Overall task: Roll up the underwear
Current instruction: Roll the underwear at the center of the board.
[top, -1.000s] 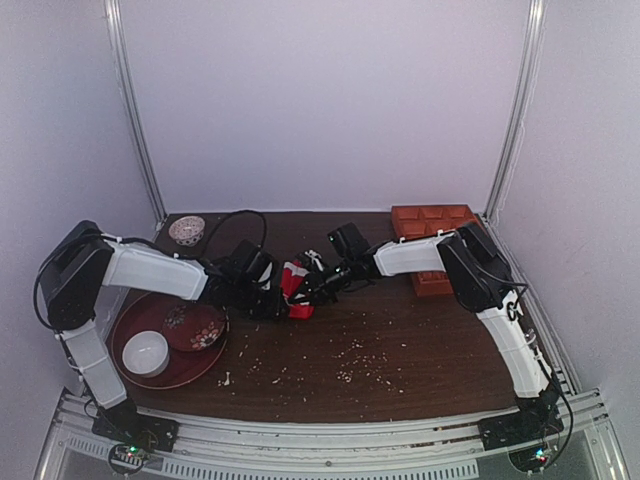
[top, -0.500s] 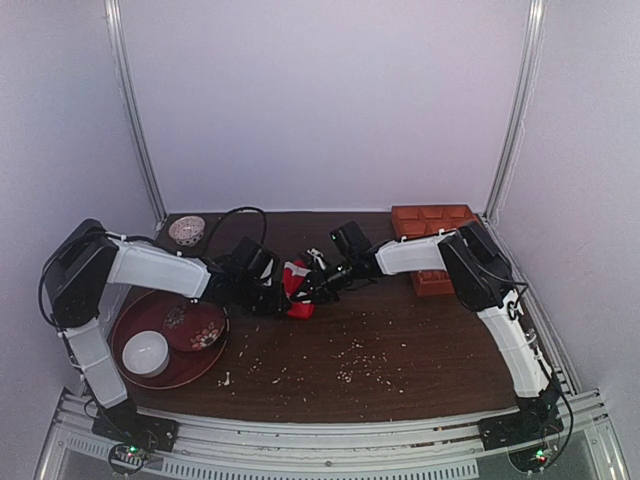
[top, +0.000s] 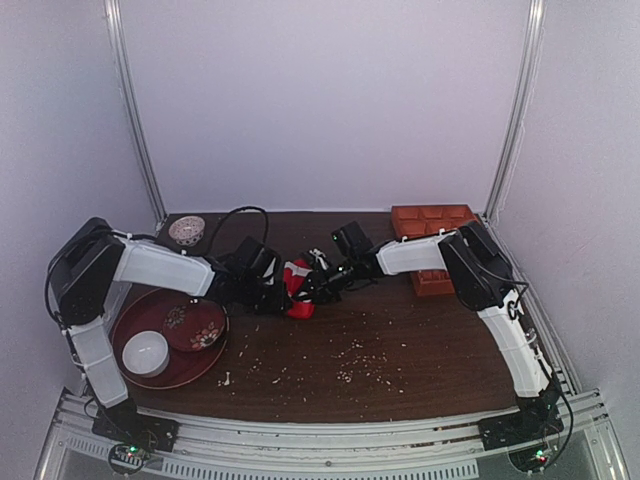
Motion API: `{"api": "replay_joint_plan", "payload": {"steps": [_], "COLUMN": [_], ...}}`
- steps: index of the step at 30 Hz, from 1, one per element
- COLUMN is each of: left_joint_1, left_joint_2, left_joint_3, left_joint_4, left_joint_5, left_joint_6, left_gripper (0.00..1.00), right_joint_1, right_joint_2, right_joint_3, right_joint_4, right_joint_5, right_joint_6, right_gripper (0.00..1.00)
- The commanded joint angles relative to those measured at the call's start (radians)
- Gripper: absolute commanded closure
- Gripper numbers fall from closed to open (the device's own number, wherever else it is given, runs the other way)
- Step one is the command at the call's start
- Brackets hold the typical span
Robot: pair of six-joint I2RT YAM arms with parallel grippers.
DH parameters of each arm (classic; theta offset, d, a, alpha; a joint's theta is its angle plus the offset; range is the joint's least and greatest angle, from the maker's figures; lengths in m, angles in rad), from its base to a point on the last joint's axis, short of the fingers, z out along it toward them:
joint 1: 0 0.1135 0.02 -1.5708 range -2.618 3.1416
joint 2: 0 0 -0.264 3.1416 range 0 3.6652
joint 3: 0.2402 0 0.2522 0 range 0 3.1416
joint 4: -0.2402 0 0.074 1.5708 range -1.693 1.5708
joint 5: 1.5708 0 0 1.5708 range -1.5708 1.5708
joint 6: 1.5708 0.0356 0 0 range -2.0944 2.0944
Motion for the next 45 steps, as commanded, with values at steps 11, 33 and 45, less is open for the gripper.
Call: {"api": "replay_joint_plan", "payload": {"steps": [11,33,45], "left_joint_1": [0.017,0.017,0.017], "left_joint_2": [0.065,0.081,0.082], "left_joint_3": [0.048,0.056,0.063], "left_joint_4": [0.014,-0.014,-0.008], "left_joint_5": [-0.045,-0.047,-0.036], "left_joint_6": [-0.013,-0.035,-0.043], "left_gripper": [0.77,0.78,0.78], "right_joint_1": [-0.007,-0.037,0.071], "right_joint_2": [-0.061,-0.363,-0.442], "right_joint_3": [-0.118,-0.388,-0.456], "right_joint_4": [0.122,0.263,0.107], "right_joint_5": [0.053,0.239,0.459], "right_joint_6": [0.078,-0.064,-0.366], "right_gripper": [0.75,0.67,0.71]}}
